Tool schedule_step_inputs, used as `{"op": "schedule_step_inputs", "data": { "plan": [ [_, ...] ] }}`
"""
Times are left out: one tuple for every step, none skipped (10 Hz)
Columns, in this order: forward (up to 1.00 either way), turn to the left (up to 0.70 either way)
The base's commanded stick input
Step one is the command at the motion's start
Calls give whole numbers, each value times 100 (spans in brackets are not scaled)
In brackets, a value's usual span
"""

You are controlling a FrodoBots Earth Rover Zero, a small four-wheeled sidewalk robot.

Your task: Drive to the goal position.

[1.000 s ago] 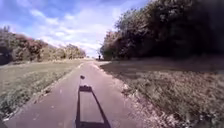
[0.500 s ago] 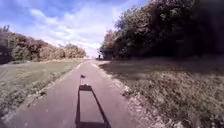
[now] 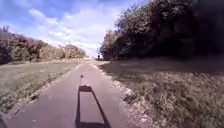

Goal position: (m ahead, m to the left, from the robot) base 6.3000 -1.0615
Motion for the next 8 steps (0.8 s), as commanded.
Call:
{"op": "schedule_step_inputs", "data": {
  "plan": [
    [70,0],
    [70,0],
    [70,0],
    [70,0],
    [70,0],
    [70,0],
    [70,0],
    [70,0]
  ]
}}
